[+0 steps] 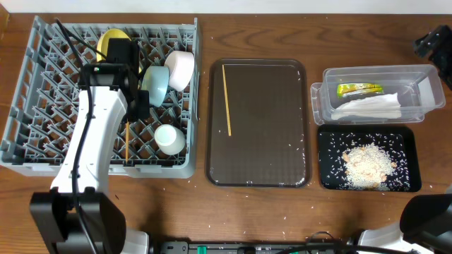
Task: Sort waste into correct bins and load items into the dishwasher
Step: 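Place chopstick into dish rack with left gripper, then grasp second chopstick on dark tray with left gripper, then place second chopstick into dish rack with left gripper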
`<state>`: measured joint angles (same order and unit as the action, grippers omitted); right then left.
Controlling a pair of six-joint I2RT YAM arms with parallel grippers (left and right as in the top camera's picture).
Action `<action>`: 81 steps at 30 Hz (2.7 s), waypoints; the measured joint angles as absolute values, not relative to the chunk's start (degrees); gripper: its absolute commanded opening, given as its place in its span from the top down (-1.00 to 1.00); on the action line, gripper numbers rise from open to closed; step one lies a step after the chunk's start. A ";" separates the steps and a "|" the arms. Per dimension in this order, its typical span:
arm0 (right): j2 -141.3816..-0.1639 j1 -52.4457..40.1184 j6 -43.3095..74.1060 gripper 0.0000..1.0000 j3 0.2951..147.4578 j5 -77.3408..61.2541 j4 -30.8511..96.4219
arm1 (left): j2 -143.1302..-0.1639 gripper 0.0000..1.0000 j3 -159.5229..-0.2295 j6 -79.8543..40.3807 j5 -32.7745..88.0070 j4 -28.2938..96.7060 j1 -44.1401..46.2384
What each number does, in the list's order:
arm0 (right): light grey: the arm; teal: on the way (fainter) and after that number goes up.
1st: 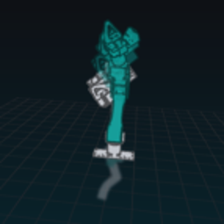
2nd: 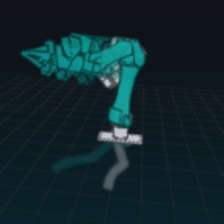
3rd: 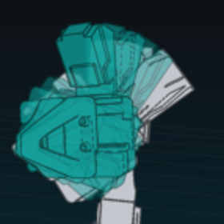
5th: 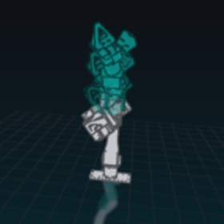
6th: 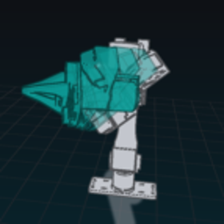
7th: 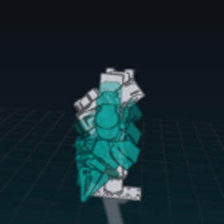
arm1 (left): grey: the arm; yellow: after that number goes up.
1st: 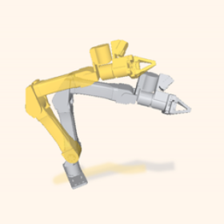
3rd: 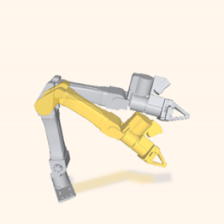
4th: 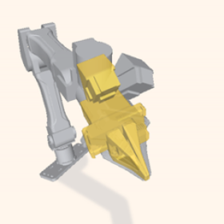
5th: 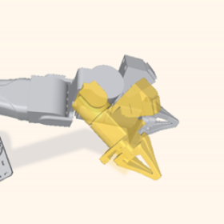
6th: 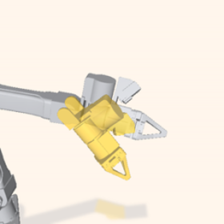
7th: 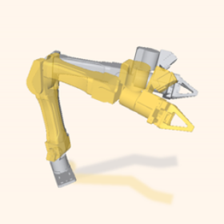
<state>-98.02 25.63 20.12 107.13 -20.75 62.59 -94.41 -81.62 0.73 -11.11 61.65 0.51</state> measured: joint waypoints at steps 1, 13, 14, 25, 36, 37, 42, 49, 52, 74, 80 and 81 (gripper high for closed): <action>-98.02 25.63 20.12 -0.98 107.13 -20.78 62.57 | -94.85 0.85 -81.17 1.15 -10.81 60.62 0.47; -98.02 25.63 20.12 -0.98 107.13 -20.78 62.57 | -97.10 0.06 -80.97 2.70 -9.37 55.53 0.49; -98.02 25.63 20.12 -0.99 107.13 -20.78 62.57 | -97.10 0.06 -80.97 2.85 -9.39 55.27 0.47; -98.02 25.63 20.12 -0.98 107.13 -20.78 62.57 | -92.38 0.07 -86.54 -0.91 -0.69 54.92 9.26; -98.02 25.63 20.12 -0.98 107.13 -20.78 62.57 | -104.79 0.05 -87.66 -17.10 8.58 48.27 29.21; -98.02 25.63 20.12 -0.99 107.13 -20.78 62.57 | -108.31 0.05 -88.51 -17.76 9.43 49.91 29.67; -98.02 25.63 20.12 -0.98 107.13 -20.78 62.57 | -118.87 0.04 -93.12 -18.31 11.09 54.13 29.67; -98.02 25.63 20.12 -0.99 107.13 -20.78 62.57 | -125.03 0.05 -94.43 -19.55 10.96 53.95 29.67; -98.02 25.63 20.12 -0.98 107.13 -20.78 62.57 | -125.38 0.06 -94.45 -19.68 10.35 53.95 29.67; -98.02 25.63 20.12 -0.98 107.13 -20.78 62.57 | -126.67 0.85 -94.98 -18.41 4.54 55.16 29.45; -98.02 25.63 20.12 -0.99 107.13 -20.78 62.57 | -126.67 0.85 -96.84 -17.87 4.34 59.53 29.45; -98.02 25.63 20.12 -0.99 107.13 -20.78 62.57 | -126.48 0.85 -98.10 -17.56 4.34 61.23 29.45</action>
<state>-98.02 25.63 20.12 107.13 -20.78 62.57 -126.48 -98.10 -17.56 4.34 61.23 29.45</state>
